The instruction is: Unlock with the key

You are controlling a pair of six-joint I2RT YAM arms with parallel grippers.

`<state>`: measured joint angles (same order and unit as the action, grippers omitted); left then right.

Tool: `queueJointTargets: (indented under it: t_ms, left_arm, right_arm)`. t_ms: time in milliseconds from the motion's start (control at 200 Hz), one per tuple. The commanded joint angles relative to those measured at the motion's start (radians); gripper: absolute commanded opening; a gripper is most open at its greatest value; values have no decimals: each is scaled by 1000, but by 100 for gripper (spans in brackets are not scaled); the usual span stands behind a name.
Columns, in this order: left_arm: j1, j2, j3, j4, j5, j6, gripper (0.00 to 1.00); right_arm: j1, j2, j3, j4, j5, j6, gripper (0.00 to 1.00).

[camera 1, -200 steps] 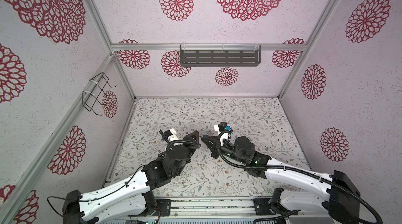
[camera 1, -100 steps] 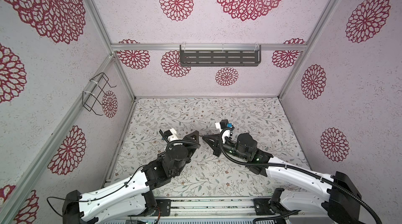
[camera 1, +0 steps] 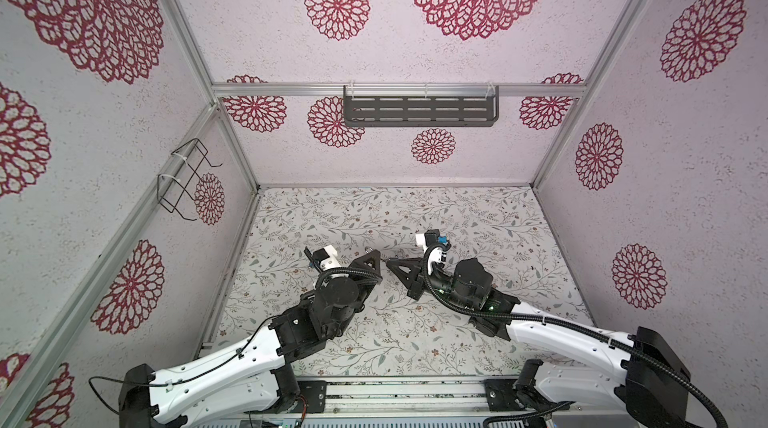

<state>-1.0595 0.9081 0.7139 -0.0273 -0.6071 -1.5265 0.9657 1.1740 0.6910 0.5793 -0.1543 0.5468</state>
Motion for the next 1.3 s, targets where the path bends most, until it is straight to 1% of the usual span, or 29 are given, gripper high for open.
queueJointTargets:
  t_ms: [0, 45, 100, 180, 275, 370, 465, 565, 690, 826, 956, 1121, 1221, 1291]
  left_arm:
    - [-31, -9, 19, 24, 108, 5, 0]
    - [-33, -13, 18, 18, 107, 6, 0]
    - [-32, -15, 15, 3, 105, 1, 0]
    - [-32, -20, 2, 0, 101, -9, 0]
    - [-29, -29, -13, 15, 104, -10, 0]
    - [-28, -37, -23, 10, 87, -6, 0]
    - [-18, -47, -37, 10, 76, -10, 0]
    - [-14, -49, -42, 16, 63, -6, 0]
    - [-13, -46, -55, 49, 53, -7, 0]
    - [-12, -36, -60, 82, 59, -7, 0]
    - [-11, -21, -52, 95, 74, -6, 0]
    - [-11, 6, -50, 137, 93, -10, 0]
    - [-11, 15, -47, 135, 96, -7, 0]
    - [-11, 17, -48, 134, 94, -13, 0]
  right_arm:
    - [37, -12, 37, 35, 59, -103, 0]
    - [49, -24, 38, 16, 92, -163, 0]
    - [52, -37, 40, -5, 104, -224, 0]
    - [51, -51, 40, -32, 138, -292, 0]
    - [52, -60, 43, -61, 133, -340, 0]
    - [46, -85, 14, -10, 98, -279, 0]
    - [46, -94, 23, -33, 112, -217, 0]
    - [52, -108, 7, -18, 132, -153, 0]
    - [71, -120, -1, -37, 187, -132, 0]
    - [73, -119, -29, 25, 174, -53, 0]
    - [94, -94, -15, 9, 197, -71, 0]
    - [106, -58, -18, 79, 145, -62, 0]
    - [103, -41, -12, 134, 96, 11, 0]
    - [101, -42, 3, 127, 90, 46, 0]
